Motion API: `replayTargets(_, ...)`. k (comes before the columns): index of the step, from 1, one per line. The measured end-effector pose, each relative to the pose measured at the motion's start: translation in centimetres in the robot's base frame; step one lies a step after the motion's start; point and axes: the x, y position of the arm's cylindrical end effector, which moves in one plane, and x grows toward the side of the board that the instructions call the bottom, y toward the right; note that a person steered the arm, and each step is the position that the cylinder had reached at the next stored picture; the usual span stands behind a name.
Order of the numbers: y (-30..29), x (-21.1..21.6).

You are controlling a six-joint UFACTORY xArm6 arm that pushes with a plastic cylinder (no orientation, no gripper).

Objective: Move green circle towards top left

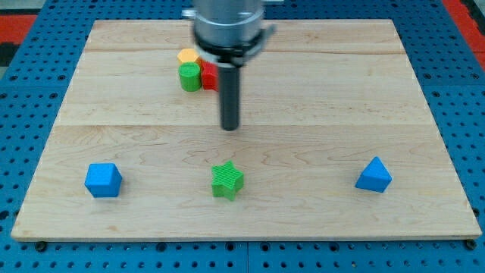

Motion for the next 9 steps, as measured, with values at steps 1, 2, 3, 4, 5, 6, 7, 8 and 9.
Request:
replayTargets(1, -2.6, -3.8)
replayTargets(2, -3.6, -6.8)
replayTargets(3, -4.3, -9.6)
replayTargets(4, -5.4, -10.5)
replayTargets(5, -3.9, -10.5)
replayTargets(6, -3.3, -12.1)
replayTargets(7, -5.0, -14.6)
replayTargets(8, -7.2, -16.3)
replayTargets(9, -9.5, -18.1)
